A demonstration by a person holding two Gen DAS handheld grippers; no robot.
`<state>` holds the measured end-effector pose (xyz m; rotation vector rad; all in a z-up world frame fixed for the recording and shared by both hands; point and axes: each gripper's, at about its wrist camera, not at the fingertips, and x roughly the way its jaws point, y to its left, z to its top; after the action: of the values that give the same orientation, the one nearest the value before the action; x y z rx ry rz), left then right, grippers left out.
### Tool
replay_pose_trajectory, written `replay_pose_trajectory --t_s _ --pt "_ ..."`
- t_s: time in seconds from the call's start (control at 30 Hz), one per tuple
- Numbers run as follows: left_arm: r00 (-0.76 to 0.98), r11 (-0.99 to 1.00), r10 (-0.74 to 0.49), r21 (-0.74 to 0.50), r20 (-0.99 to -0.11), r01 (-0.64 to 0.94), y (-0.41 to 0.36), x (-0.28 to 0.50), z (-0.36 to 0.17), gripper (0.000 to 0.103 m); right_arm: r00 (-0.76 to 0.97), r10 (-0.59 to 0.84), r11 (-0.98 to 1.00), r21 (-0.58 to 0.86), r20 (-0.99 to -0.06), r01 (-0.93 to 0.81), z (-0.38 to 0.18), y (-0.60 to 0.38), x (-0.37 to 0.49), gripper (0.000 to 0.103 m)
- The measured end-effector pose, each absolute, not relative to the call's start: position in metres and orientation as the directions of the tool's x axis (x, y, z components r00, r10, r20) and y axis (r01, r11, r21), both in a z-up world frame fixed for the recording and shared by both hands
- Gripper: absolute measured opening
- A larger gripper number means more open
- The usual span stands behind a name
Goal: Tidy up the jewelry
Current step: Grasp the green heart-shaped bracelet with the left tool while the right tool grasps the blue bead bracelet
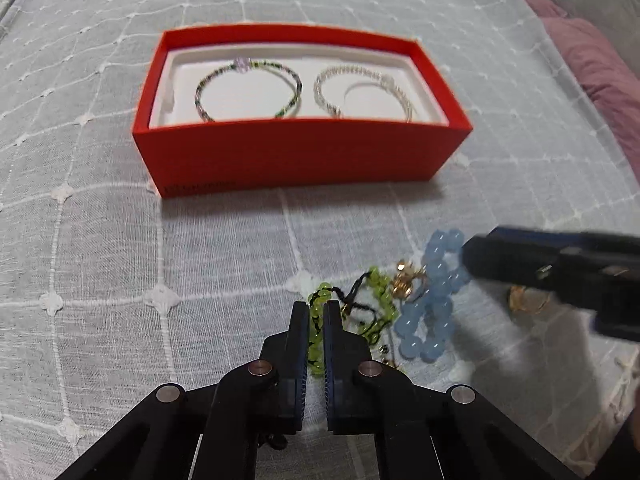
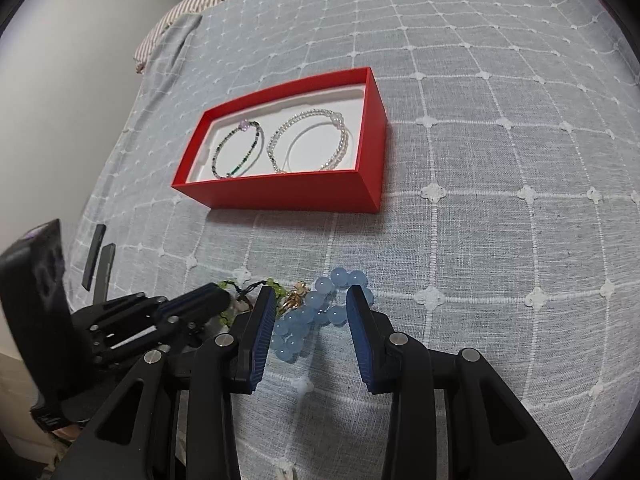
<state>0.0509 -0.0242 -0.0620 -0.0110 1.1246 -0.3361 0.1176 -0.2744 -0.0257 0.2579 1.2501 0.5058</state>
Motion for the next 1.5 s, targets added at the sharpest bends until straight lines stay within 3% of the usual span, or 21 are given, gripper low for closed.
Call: replay_pose_trajectory --t_s 0.47,0.63,0.73,0.83,0.93,1.1,1.5 --pt "0.488 0.937 -0.343 -0.255 -0.803 0.24 -0.001 0.049 -0.031 0.001 0.237 0.504 0.863 0.473 -0.831 -0.177 -0.037 -0.276 0.127 0.034" --pt "0.516 0.935 -0.351 -0.263 -0.781 0.237 0.0 0.047 -0.024 0.001 0.243 0.409 0.911 0.376 -0.88 -0.17 -0.042 -0.28 0.131 0.033" --pt "0.524 0.931 -0.364 -0.277 -0.771 0.239 0.001 0.048 -0.021 0.001 0.224 0.374 0.923 0.339 -0.9 -0.182 -0.053 -0.273 0.132 0.029" --pt "0.536 0.927 -0.374 -0.285 -0.757 0.244 0.002 0.047 -0.018 0.001 0.233 0.362 0.925 0.316 -0.903 -0.213 -0.053 -0.266 0.132 0.013" --pt "0.544 0.924 -0.382 -0.294 -0.748 0.244 0.005 0.047 -0.015 0.001 0.247 0.349 0.926 0.293 -0.904 -0.236 -0.05 -0.259 0.129 0.012" --pt "0.566 0.917 -0.4 -0.311 -0.721 0.251 0.009 0.046 -0.009 0.001 0.274 0.47 0.873 0.396 -0.839 -0.286 -0.021 -0.259 0.118 0.012" --pt "0.589 0.909 -0.417 -0.327 -0.692 0.259 0.012 0.044 0.0 0.001 0.288 0.615 0.771 0.482 -0.734 -0.417 0.032 -0.259 0.095 0.012"
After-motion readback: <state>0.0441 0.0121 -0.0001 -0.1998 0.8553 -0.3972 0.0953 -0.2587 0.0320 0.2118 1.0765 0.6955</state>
